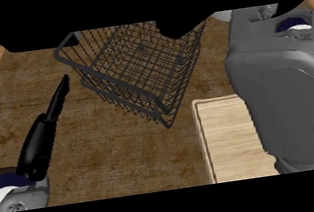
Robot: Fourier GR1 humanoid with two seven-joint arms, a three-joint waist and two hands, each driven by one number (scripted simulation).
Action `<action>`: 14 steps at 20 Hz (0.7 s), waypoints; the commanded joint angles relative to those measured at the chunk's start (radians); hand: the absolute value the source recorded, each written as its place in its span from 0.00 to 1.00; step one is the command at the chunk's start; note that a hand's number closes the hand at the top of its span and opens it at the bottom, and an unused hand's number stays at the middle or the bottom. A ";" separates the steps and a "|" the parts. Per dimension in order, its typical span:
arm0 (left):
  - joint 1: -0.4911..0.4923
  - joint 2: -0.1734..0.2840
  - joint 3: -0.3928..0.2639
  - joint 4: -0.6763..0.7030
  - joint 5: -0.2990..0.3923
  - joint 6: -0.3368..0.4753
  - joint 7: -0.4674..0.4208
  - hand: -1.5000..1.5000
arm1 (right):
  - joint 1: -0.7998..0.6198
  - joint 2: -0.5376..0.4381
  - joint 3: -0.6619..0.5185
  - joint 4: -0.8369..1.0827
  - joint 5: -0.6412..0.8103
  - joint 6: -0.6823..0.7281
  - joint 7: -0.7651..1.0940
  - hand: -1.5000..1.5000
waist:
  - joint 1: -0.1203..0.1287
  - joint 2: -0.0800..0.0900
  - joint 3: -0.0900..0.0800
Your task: Pick the tomato from the tray and place it in the tiered basket
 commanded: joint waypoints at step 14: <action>-0.030 0.001 0.001 -0.005 0.014 -0.031 -0.007 0.50 | -0.180 0.005 0.042 0.764 -0.265 -0.685 -0.248 0.00 | 0.048 0.017 0.000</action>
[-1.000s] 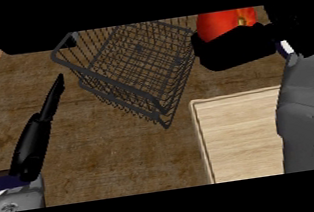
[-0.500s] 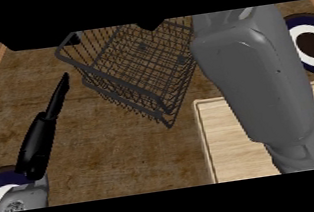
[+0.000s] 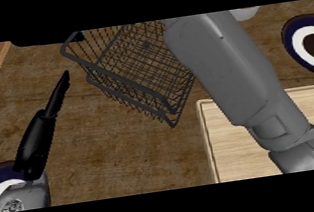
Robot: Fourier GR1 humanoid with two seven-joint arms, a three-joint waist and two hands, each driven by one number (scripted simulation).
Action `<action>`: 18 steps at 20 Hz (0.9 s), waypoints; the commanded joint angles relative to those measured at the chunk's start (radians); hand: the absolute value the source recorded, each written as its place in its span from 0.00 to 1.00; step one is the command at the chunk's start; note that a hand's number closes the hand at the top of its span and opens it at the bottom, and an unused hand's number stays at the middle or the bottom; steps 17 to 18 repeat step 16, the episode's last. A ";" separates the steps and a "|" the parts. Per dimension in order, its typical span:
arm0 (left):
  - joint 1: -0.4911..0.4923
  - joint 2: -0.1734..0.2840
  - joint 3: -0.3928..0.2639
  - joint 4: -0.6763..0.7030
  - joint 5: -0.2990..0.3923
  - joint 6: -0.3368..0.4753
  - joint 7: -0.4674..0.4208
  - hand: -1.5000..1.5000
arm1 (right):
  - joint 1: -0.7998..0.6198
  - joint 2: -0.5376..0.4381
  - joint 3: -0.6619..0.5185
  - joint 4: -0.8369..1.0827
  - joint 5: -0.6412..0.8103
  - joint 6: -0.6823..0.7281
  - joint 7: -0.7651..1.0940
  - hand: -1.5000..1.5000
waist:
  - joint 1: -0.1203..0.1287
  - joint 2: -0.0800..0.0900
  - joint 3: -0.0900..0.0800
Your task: Pick the tomato from the tray and place it in the tiered basket
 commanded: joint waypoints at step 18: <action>0.079 0.003 0.030 -0.021 0.007 0.011 -0.023 0.50 | -0.028 -0.126 -0.110 0.211 -0.108 -0.644 -0.238 0.00 | -0.057 -0.020 0.001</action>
